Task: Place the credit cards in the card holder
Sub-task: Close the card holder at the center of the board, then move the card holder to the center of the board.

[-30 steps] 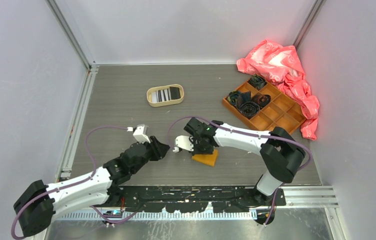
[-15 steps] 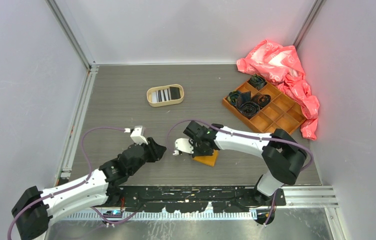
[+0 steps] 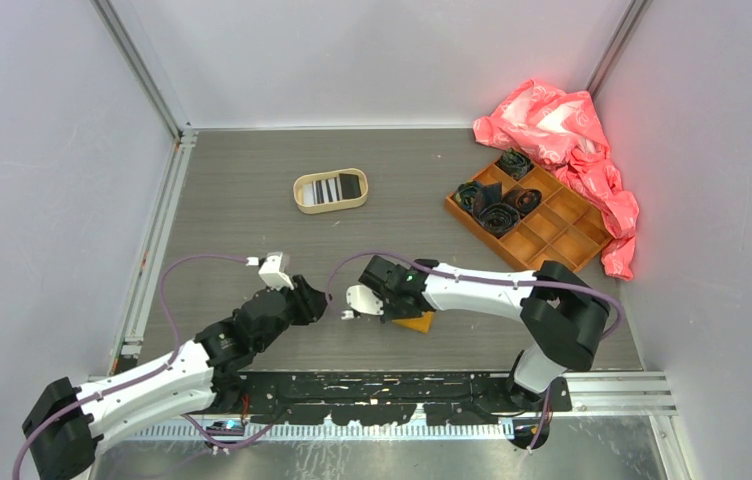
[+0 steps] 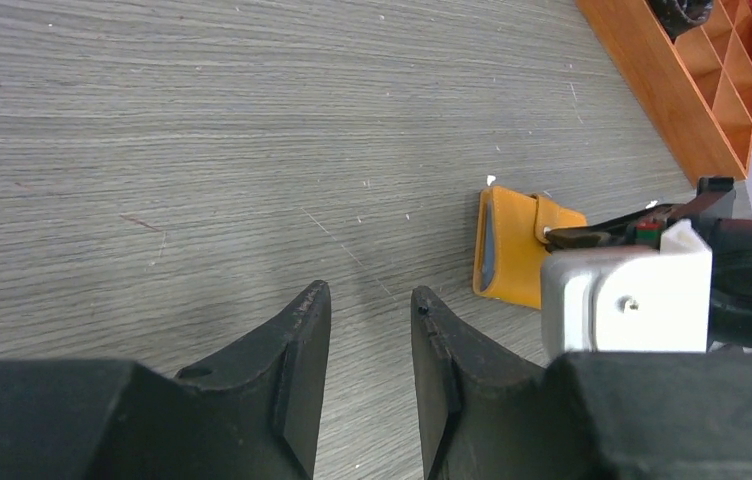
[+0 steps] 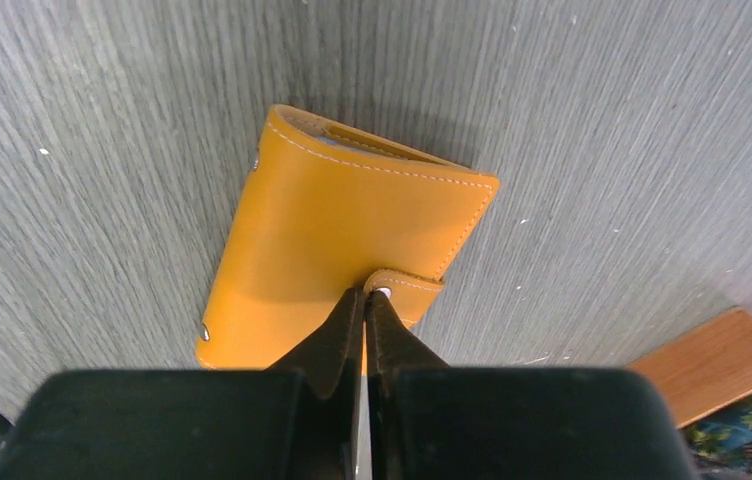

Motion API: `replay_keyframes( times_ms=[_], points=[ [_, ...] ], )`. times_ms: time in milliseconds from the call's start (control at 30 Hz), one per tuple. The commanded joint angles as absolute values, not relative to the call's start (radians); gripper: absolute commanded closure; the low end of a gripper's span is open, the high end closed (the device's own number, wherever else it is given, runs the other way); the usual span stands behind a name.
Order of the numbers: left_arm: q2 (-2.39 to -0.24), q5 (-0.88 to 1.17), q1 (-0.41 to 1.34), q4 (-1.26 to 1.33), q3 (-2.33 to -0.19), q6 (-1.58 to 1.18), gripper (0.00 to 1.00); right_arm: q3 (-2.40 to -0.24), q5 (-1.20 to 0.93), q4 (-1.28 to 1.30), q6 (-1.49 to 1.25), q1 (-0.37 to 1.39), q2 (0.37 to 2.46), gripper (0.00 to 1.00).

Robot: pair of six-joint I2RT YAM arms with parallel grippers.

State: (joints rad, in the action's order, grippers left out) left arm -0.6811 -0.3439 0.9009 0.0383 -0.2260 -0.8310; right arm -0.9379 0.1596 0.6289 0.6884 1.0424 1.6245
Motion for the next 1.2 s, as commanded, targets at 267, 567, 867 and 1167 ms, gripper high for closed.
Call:
replay_keyframes(
  times_ms=[267,567,867,1167],
  points=[
    [-0.825,-0.138,0.896,0.325,-0.209,-0.782,0.45,-1.011,-0.415,0.729,0.543,0.703,1.412,0.36],
    [-0.939,-0.149,0.789,0.095,-0.355,-0.763,0.39,-0.881,-0.378,0.830,0.817,0.554,1.324,0.39],
    [-1.017,0.115,0.366,0.161,-0.407,-0.825,0.36,-0.838,-0.215,0.723,0.778,0.612,1.475,0.46],
    [-0.944,0.099,0.227,0.024,-0.460,-0.806,0.35,-1.003,-0.222,0.522,0.451,0.855,1.636,0.45]
  ],
)
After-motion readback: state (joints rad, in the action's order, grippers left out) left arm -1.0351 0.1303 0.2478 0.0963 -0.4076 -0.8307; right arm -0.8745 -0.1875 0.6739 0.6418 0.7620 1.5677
